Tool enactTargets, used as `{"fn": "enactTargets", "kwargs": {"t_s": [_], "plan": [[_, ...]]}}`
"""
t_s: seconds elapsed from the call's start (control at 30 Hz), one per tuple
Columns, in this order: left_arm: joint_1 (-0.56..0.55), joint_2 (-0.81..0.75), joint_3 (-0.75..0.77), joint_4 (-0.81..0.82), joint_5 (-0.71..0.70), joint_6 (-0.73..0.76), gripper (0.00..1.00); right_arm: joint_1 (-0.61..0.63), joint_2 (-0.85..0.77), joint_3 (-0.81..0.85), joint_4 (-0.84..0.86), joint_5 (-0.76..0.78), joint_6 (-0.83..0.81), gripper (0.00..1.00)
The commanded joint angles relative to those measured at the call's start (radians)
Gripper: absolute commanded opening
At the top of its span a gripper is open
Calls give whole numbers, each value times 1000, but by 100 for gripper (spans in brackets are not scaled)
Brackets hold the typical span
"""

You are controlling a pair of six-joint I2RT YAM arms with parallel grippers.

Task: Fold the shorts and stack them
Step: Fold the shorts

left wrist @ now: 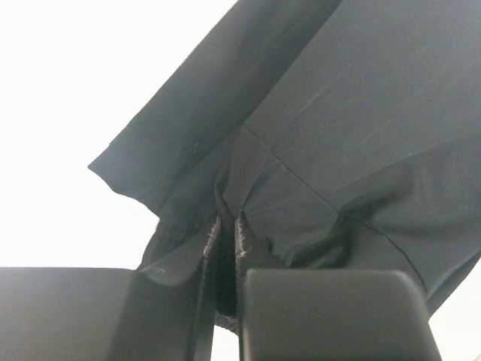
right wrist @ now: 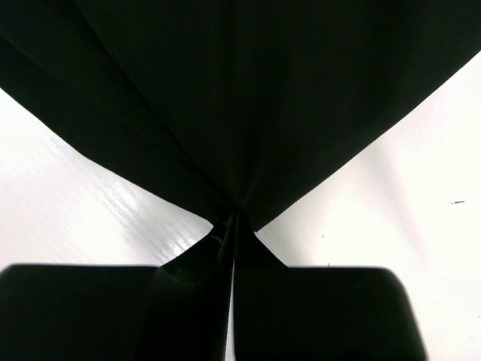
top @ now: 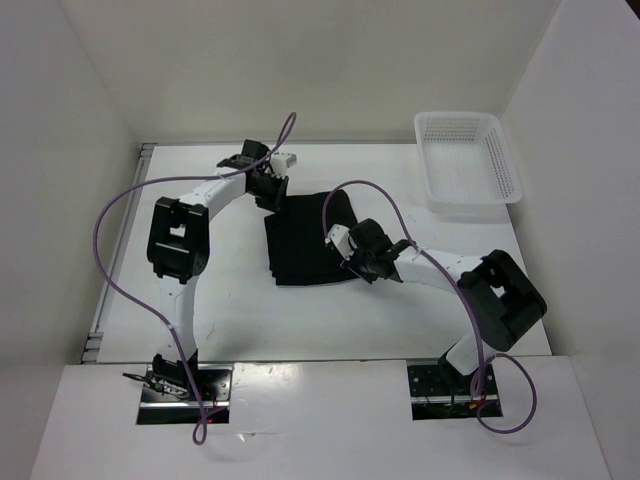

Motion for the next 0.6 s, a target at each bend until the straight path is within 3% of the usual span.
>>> {"fn": "enactTargets", "kwargs": {"t_s": [0.0,0.07,0.13,0.23,0.27,0.33,0.57], "plan": [[24,-7,45,36,-9,6,13,-3,9,41,44,5,-26,0],[36,6,86,48,-43,6,13,-3,9,41,33,-4,-37,0],[49,32,132,16,-43,6,34,-3,0,21,22,-4,-63,0],[49,46,142,-16,-4,6,47,-3,-21,21,22,-4,-63,0],[49,35,119,-16,21,6,52,-3,-21,21,22,-4,-72,6],[49,24,107,-16,42,6,65,-3,-21,46,22,-4,-72,44],[49,-65,116,-39,32,6,100,-3,-107,197,-50,-28,-39,76]]}}
